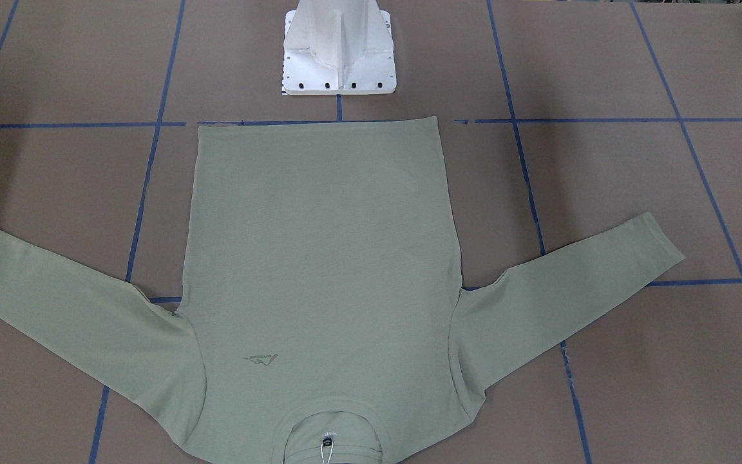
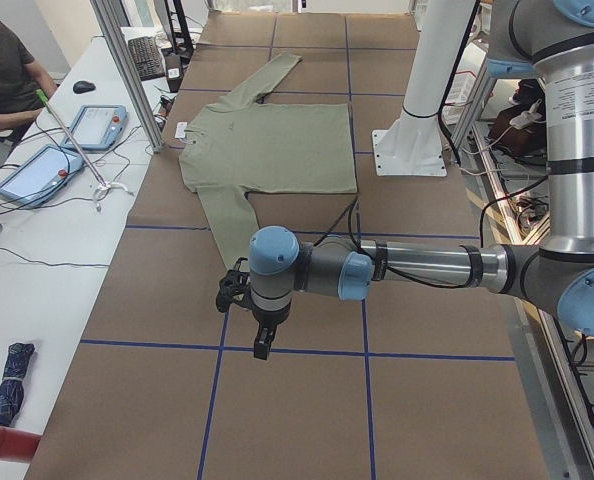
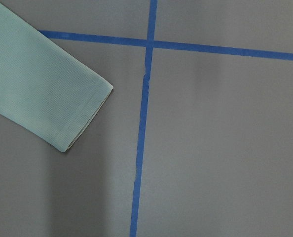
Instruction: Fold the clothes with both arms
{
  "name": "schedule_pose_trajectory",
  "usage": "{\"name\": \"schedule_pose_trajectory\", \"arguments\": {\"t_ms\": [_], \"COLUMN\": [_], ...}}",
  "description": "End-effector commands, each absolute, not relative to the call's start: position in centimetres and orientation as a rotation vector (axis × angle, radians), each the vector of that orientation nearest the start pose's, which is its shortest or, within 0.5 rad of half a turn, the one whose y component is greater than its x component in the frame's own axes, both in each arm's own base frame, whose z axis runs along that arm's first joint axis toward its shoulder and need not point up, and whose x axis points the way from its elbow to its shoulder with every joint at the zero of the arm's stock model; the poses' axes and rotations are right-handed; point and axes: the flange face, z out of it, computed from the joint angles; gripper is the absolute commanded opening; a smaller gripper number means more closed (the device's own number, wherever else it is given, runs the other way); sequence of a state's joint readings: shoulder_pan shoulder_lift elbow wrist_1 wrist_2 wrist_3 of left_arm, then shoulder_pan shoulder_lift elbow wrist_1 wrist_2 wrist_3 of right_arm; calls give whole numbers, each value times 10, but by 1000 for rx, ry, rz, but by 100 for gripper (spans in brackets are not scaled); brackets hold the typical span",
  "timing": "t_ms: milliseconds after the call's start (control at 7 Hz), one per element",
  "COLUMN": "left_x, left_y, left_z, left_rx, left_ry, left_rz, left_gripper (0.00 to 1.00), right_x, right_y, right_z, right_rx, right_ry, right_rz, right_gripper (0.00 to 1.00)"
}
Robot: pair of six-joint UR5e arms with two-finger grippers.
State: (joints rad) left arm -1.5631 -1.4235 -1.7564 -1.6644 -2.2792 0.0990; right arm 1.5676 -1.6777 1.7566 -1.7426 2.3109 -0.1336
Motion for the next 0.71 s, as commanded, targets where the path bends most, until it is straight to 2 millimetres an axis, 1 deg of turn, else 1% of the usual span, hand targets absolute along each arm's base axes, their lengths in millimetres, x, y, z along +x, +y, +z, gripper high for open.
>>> {"name": "schedule_pose_trajectory", "arguments": {"t_ms": [0,143,286,429,571], "left_x": [-65,-65,-64,-62,-59], "left_y": [-440,-446,-454,-458,-465], "left_z": [629,623,604,594,592], "left_rx": [162,176,225,263,303], "left_ry": [702,702,700,723,739], "left_rz": [151,156,182,200,220], "left_gripper": [100,100,100,100,100], "right_x": [64,63,58,56,50], "right_y": [-441,-449,-459,-470,-480], "right_z": [635,620,614,595,599], "right_rx": [-39,-1,7,30,-7], "right_ry": [-760,-761,-758,-768,-791], "right_rz": [-94,-111,-126,-108,-52], "right_gripper": [100,100,100,100,100]}}
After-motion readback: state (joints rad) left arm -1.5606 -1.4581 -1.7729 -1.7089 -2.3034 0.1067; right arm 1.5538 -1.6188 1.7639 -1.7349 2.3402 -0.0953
